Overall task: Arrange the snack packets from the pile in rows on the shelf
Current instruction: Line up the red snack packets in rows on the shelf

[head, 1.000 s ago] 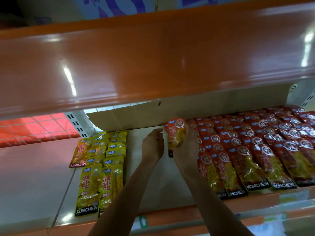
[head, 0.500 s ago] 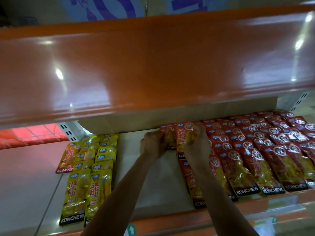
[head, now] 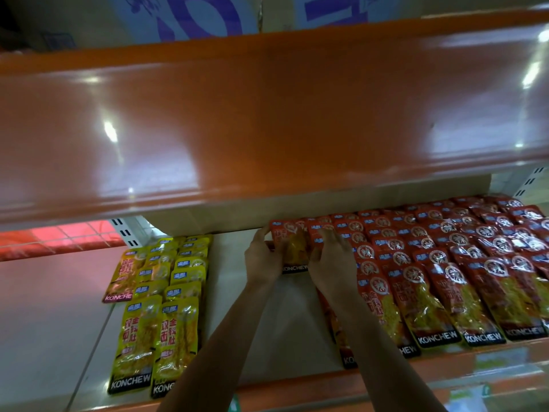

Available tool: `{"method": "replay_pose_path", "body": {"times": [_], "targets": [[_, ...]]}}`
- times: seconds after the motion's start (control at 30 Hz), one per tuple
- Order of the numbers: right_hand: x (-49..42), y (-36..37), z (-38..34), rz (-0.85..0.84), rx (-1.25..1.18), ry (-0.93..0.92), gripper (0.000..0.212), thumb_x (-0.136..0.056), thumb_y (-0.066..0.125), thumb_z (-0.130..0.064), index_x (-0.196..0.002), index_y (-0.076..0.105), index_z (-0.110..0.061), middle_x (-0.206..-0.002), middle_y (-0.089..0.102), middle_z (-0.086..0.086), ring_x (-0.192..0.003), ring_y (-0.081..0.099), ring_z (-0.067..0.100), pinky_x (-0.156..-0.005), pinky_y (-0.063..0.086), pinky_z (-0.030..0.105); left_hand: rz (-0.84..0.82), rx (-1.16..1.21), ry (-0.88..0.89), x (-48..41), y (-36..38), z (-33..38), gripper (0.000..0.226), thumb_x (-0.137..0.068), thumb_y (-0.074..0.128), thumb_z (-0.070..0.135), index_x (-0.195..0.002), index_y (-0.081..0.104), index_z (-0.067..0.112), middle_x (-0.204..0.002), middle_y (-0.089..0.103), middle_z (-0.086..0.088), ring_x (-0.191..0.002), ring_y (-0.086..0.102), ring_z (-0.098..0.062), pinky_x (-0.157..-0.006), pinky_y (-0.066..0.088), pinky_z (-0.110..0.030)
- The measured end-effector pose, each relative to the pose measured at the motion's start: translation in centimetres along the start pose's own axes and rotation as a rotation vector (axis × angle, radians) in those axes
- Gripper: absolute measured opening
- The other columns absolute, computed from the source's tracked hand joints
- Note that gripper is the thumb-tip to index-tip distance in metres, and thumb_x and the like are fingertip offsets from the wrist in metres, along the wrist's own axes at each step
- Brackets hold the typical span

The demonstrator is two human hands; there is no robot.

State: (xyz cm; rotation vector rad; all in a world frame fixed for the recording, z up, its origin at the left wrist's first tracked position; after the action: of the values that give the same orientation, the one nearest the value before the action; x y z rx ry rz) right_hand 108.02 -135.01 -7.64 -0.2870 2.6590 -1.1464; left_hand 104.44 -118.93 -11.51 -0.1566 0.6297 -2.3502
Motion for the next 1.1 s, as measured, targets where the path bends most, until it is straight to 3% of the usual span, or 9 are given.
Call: {"method": "replay_pose_path", "body": {"times": [0.1,0.23,0.33,0.5,0.8,0.9,1.1], "targets": [[0.2,0.4,0.0,-0.014,0.091,-0.041,0.044,-0.093,0.048,-0.012,-0.137,0.044,-0.008,-0.138,0.048,0.009,-0.131,0.04,0.023,-0.11,0.035,0.036,-0.016,-0.065,0.029,0.5,0.1,0.3,0.047,-0.091,0.064,0.03,-0.135,0.051,0.019,-0.099,0.07,-0.002,-0.071,0.057,-0.004,-0.055,0.041,-0.002],[0.3,1.1,0.1,-0.055,0.125,-0.039,0.041,-0.093,0.047,-0.018,-0.134,0.046,-0.01,-0.135,0.05,0.008,-0.129,0.041,0.023,-0.11,0.034,0.04,-0.043,-0.046,0.093,1.5,1.0,1.5,0.049,-0.089,0.067,0.031,-0.134,0.052,0.017,-0.109,0.067,-0.006,-0.084,0.061,-0.011,-0.079,0.055,-0.026],[0.3,1.3,0.4,-0.077,0.129,-0.029,0.045,-0.094,0.048,-0.019,-0.138,0.042,-0.011,-0.141,0.045,0.008,-0.135,0.036,0.024,-0.113,0.031,0.041,-0.015,-0.165,0.124,1.3,1.4,1.8,0.048,-0.091,0.063,0.035,-0.133,0.053,0.014,-0.116,0.064,-0.007,-0.1,0.063,-0.019,-0.091,0.053,-0.032],[0.4,1.2,0.4,-0.068,0.141,-0.025,0.043,-0.094,0.048,-0.019,-0.136,0.044,-0.011,-0.138,0.048,0.007,-0.132,0.04,0.022,-0.112,0.033,0.039,-0.022,-0.387,0.119,1.0,1.5,1.9,0.044,-0.091,0.06,0.043,-0.122,0.057,0.011,-0.109,0.064,-0.008,-0.095,0.064,-0.022,-0.079,0.049,-0.029],[0.8,2.2,-2.2,-0.07,0.202,-0.098,0.042,-0.093,0.049,-0.021,-0.133,0.047,-0.01,-0.136,0.05,0.008,-0.129,0.042,0.023,-0.11,0.033,0.04,0.006,-0.533,0.219,1.4,0.0,2.3,0.033,-0.098,0.048,0.038,-0.119,0.06,0.016,-0.11,0.061,-0.009,-0.094,0.063,-0.025,-0.078,0.051,-0.032],[1.4,3.5,-4.3,-0.076,0.223,-0.16,0.038,-0.094,0.048,-0.019,-0.13,0.048,-0.008,-0.134,0.052,0.009,-0.127,0.044,0.024,-0.108,0.034,0.038,0.05,-0.528,0.295,2.0,-2.7,2.7,0.033,-0.096,0.049,0.036,-0.12,0.062,0.017,-0.113,0.062,-0.009,-0.101,0.061,-0.027,-0.083,0.049,-0.036],[3.7,8.0,-11.0,-0.15,0.24,-0.291,0.048,-0.093,0.048,-0.021,-0.14,0.041,-0.011,-0.146,0.042,0.007,-0.139,0.03,0.023,-0.115,0.021,0.035,0.164,-0.567,0.325,3.2,-11.4,1.2,0.034,-0.09,0.058,0.028,-0.122,0.061,0.017,-0.115,0.063,-0.009,-0.106,0.056,-0.031,-0.086,0.047,-0.039]]}}
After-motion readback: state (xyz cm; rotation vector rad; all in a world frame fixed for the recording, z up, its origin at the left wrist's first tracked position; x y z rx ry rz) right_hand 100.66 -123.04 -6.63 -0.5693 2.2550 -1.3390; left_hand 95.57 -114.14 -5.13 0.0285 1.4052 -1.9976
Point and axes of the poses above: each hand's wrist, its own x-axis away from the middle knuckle, its own y-axis out of the palm, z = x × y, the point moved 7 cm from there along -x, towards the middle knuckle
